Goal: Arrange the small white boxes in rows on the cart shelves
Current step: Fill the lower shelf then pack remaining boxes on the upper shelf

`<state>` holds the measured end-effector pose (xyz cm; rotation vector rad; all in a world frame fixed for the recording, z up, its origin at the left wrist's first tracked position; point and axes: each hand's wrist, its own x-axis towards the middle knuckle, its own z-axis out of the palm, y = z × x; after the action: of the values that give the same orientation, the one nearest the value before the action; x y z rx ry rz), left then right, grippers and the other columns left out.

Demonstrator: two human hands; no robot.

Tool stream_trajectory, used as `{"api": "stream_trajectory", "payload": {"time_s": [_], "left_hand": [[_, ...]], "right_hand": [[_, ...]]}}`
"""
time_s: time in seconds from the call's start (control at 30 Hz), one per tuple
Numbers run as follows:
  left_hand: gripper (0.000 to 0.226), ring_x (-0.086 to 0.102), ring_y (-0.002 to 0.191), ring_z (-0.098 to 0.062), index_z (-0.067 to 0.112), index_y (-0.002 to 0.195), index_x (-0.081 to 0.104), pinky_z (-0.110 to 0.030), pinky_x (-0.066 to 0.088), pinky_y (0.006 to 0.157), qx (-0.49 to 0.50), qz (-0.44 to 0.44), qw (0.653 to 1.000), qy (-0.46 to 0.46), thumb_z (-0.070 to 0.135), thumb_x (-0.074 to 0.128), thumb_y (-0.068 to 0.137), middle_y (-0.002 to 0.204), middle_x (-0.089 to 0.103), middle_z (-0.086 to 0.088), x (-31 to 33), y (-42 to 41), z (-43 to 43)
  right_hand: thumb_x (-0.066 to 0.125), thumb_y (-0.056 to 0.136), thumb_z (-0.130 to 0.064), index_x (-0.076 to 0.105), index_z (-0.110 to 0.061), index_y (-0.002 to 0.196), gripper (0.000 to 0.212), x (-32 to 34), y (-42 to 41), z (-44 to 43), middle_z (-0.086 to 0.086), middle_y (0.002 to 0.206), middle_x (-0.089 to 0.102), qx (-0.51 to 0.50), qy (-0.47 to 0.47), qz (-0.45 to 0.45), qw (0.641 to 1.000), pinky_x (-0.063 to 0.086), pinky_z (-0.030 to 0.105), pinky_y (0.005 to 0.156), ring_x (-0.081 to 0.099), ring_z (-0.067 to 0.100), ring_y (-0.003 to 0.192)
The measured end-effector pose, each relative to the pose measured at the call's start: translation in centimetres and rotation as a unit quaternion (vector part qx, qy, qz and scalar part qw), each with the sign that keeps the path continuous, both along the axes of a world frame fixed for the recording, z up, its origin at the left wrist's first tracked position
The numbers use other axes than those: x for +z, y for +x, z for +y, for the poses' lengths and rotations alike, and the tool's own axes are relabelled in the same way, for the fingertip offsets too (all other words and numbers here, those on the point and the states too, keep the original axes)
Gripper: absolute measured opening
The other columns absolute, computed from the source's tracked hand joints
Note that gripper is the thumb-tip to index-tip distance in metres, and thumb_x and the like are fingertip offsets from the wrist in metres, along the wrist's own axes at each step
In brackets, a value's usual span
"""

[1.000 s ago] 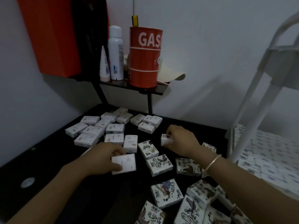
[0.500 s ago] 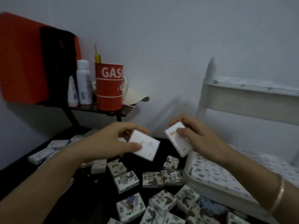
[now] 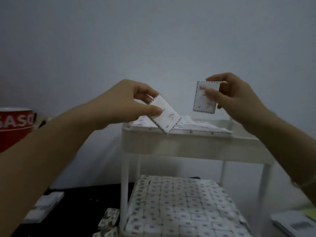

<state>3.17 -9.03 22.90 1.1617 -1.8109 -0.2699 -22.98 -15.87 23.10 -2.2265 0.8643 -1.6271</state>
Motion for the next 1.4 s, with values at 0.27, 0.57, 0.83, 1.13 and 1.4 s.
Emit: {"api": "stream_trajectory", "payload": {"time_s": [0.27,0.57,0.83,1.13,1.4], "left_hand": [[0.022,0.071,0.063,-0.014,0.016,0.106,0.062,-0.025,0.059,0.059,-0.049,-0.022,0.998,0.015,0.015,0.071,0.085,0.103,0.067,-0.004,2.3,-5.6,-7.8],[0.015,0.062,0.094,-0.016,0.022,0.095,0.061,-0.037,0.051,0.083,0.112,-0.203,0.965,-0.123,0.036,0.062,0.089,0.103,0.064,0.005,3.8,-9.2,-16.0],[0.056,0.051,0.114,-0.022,0.022,0.138,0.04,-0.027,0.046,0.084,0.059,-0.278,0.958,-0.044,0.009,0.059,0.087,0.135,0.049,-0.004,3.9,-11.2,-21.0],[0.04,0.06,0.1,-0.02,0.014,0.117,0.058,-0.03,0.051,0.082,-0.019,-0.203,0.975,0.093,0.015,0.076,0.081,0.117,0.06,-0.004,1.5,-11.6,-21.7],[0.029,0.058,0.107,-0.014,0.021,0.114,0.068,-0.027,0.044,0.094,-0.025,-0.248,0.957,0.146,0.014,0.069,0.085,0.111,0.065,0.004,1.0,-12.1,-21.8]], "right_hand": [[0.067,0.089,-0.024,0.055,-0.026,0.103,0.018,0.2,-3.3,-10.0,0.008,0.104,0.063,-0.16,0.092,0.089,0.979,0.055,0.049,0.083,0.064,0.025,0.092],[0.068,0.088,-0.021,0.057,-0.029,0.097,0.017,-0.9,-1.8,-12.4,0.0,0.093,0.061,-0.141,0.145,0.183,0.962,0.06,0.035,0.074,0.066,0.018,0.083],[0.053,0.097,-0.014,0.057,-0.023,0.114,0.02,-1.9,-2.0,-12.0,0.003,0.108,0.059,-0.103,0.3,0.179,0.931,0.051,0.02,0.067,0.06,0.015,0.092],[0.052,0.096,-0.013,0.065,-0.008,0.112,0.022,-2.0,-2.1,-12.3,0.012,0.118,0.066,-0.077,0.434,0.098,0.892,0.049,0.026,0.078,0.062,0.019,0.09],[0.032,0.097,-0.002,0.068,-0.022,0.107,0.043,-1.6,-2.2,-12.0,0.007,0.109,0.064,-0.148,0.336,0.165,0.915,0.055,0.026,0.074,0.066,0.023,0.096]]}}
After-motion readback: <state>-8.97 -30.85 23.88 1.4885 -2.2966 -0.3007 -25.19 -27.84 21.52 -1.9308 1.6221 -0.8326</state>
